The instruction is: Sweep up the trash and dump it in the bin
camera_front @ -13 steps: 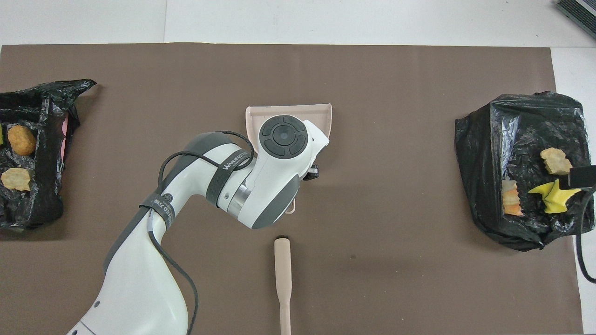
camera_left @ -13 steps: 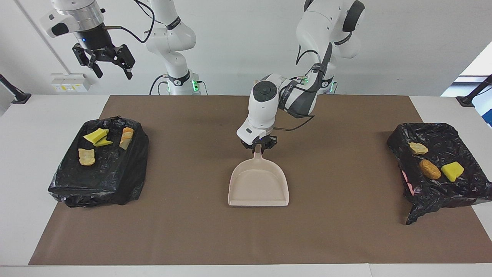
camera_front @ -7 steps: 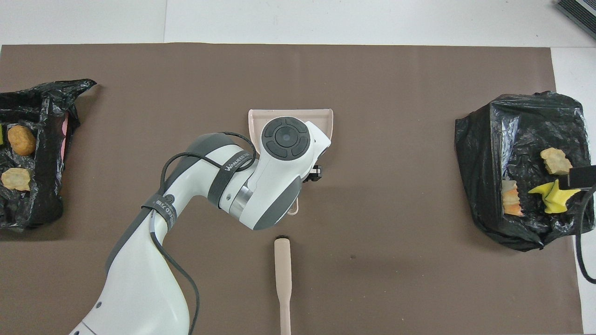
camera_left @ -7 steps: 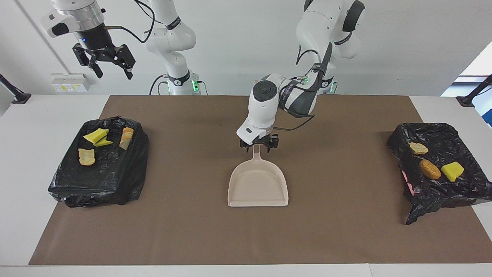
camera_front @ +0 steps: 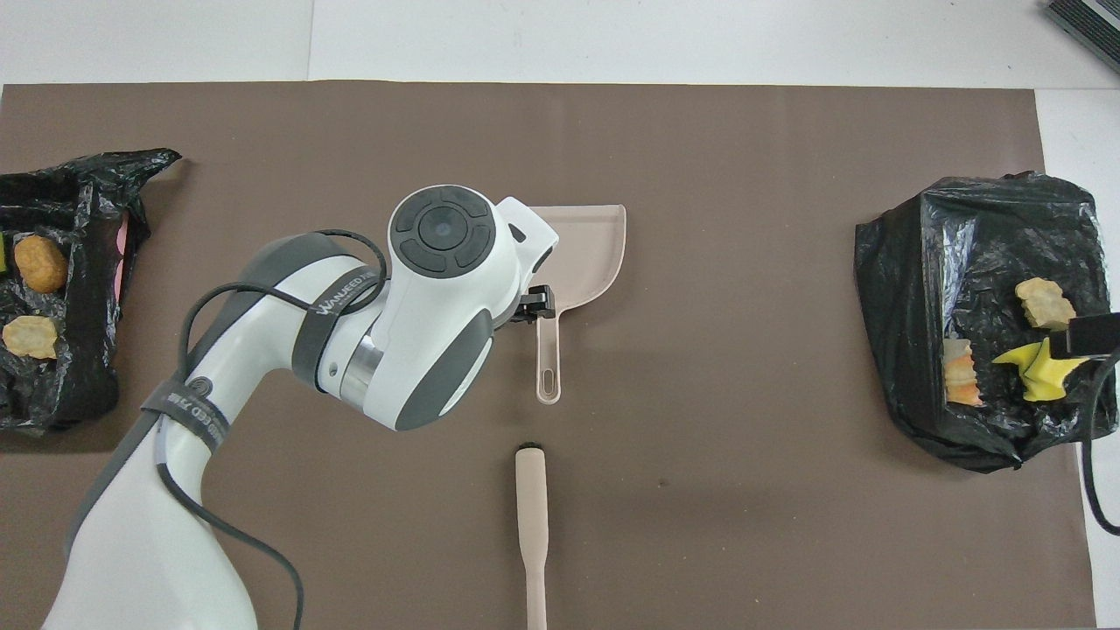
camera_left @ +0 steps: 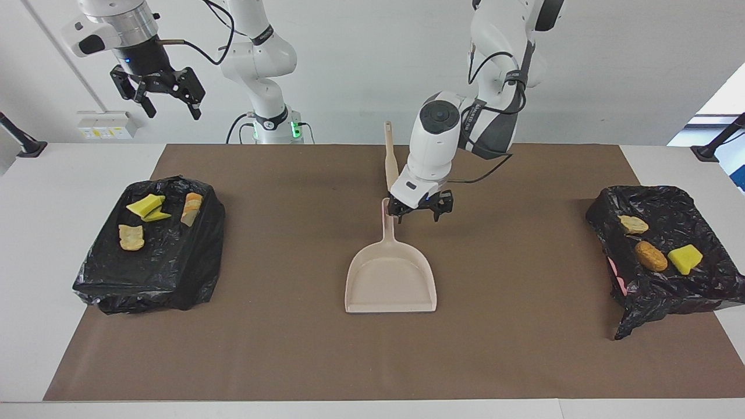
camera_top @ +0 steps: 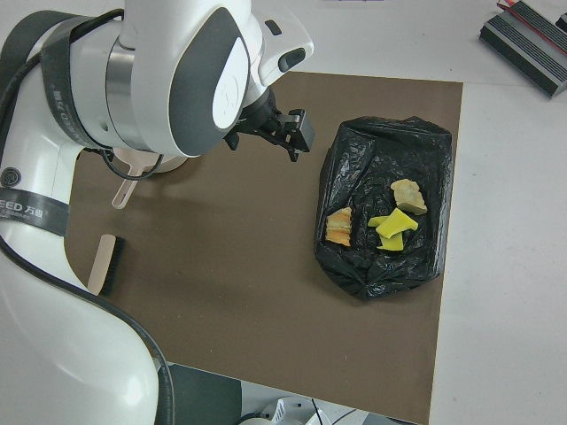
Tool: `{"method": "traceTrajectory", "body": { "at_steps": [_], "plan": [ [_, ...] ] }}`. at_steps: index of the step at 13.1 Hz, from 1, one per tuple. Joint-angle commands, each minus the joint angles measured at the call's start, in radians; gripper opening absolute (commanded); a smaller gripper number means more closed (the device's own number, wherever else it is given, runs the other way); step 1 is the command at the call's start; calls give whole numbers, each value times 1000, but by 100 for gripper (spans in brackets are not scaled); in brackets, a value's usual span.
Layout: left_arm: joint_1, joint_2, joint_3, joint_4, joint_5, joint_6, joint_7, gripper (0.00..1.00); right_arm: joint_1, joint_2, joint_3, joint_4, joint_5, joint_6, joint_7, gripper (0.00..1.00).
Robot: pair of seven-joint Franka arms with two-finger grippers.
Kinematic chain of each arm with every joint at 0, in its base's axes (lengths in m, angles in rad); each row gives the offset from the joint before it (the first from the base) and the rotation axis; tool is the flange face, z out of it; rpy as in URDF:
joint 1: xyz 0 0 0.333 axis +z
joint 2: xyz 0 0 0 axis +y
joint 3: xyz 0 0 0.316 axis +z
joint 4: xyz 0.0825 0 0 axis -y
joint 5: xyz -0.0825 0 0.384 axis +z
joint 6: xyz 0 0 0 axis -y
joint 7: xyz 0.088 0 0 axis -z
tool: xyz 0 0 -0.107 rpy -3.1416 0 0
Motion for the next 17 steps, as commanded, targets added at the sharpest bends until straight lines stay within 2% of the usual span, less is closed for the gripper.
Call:
{"method": "traceTrajectory", "body": {
  "at_steps": [1,4,7,11,14,17],
  "plan": [
    [82,-156,-2,-121,-3,-33,134,100,-2,-16,-2,-7,-19,-19,-15,100],
    [191,-307,-2,-195,-3,-104,315,100,6,-16,13,-9,-23,-7,-21,100],
    [289,-356,0,-165,-3,-204,403,100,8,-7,29,-6,-34,48,-21,100],
    [397,-365,11,4,10,-355,576,100,6,-9,29,-6,-31,47,-18,100],
    [455,-332,15,137,15,-466,687,100,8,-12,29,-7,-27,39,-15,100],
    [472,-283,18,238,30,-513,704,100,6,-15,29,-10,-27,41,-15,100]
  ]
}}
